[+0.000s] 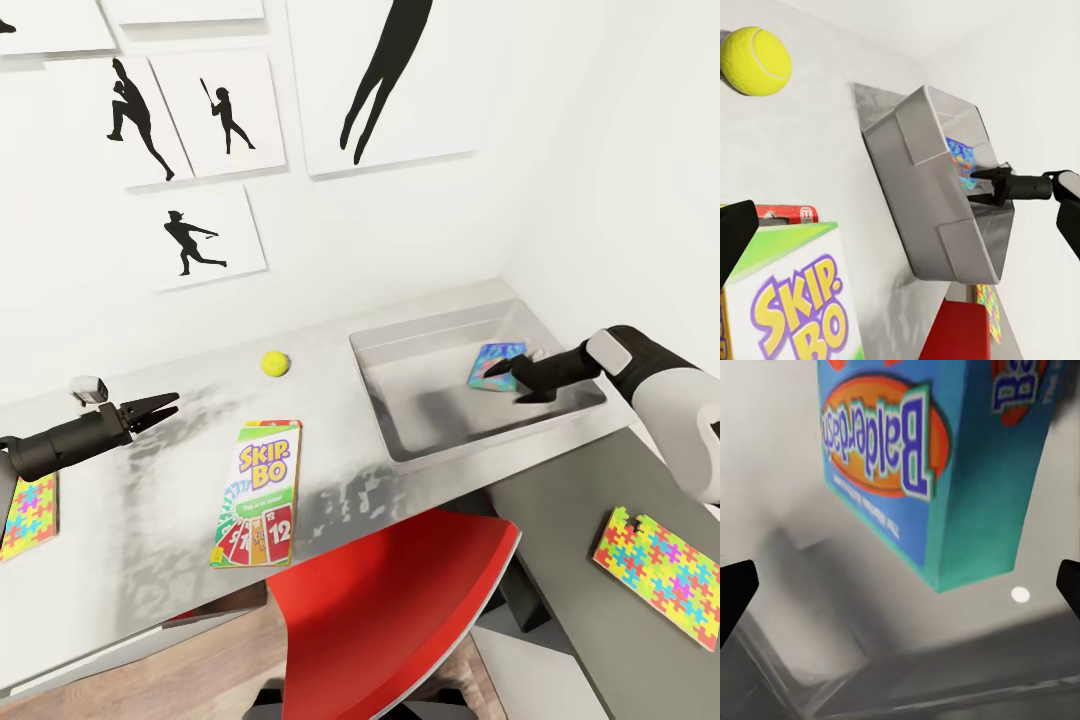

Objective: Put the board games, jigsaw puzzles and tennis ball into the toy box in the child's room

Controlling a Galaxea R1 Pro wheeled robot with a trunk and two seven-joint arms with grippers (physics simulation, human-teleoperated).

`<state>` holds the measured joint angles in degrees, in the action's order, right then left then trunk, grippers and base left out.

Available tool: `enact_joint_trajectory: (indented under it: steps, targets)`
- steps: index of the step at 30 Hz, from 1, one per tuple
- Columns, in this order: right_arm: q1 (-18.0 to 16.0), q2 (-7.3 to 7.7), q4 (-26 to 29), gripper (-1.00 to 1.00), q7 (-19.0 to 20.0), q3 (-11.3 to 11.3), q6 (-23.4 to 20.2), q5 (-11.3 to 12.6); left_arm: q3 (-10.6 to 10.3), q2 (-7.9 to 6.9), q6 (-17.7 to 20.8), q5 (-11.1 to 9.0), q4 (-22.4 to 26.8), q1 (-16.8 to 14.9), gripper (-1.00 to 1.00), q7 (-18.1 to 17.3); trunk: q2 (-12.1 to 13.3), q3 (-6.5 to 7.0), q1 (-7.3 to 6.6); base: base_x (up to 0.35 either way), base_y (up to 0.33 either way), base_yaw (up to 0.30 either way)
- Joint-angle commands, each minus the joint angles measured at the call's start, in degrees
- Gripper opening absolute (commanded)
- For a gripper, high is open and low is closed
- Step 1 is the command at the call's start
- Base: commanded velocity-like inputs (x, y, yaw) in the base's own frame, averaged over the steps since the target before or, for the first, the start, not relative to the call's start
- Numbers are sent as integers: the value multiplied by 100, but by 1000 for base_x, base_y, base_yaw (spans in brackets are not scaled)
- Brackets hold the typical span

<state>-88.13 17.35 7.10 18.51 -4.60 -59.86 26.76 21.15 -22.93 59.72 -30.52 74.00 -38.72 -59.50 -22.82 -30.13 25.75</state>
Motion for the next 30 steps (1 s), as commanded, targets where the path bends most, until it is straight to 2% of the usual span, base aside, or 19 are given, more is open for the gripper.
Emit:
enact_joint_trajectory:
  steps: [1,4,11,23,30]
  targets:
    - [-10,4,2,100,27,-46,-14,21,3,0,23,11,0,-4,100,-24,-9,-8,3,0,0,0]
    - [-69,10,-5,100,29,4,-14,27,3,0,23,11,0,-4,100,-24,-9,-8,3,0,0,0]
    - [-164,13,-178,100,26,327,-14,47,3,0,23,11,0,-4,100,-23,-9,-8,3,0,0,0]
    - [-245,23,-417,100,21,391,-14,57,3,0,23,11,0,-4,100,-26,-9,-8,3,0,0,0]
    - [-338,154,-659,100,10,701,-14,58,3,0,23,11,0,-4,100,-27,-9,-8,3,0,0,0]
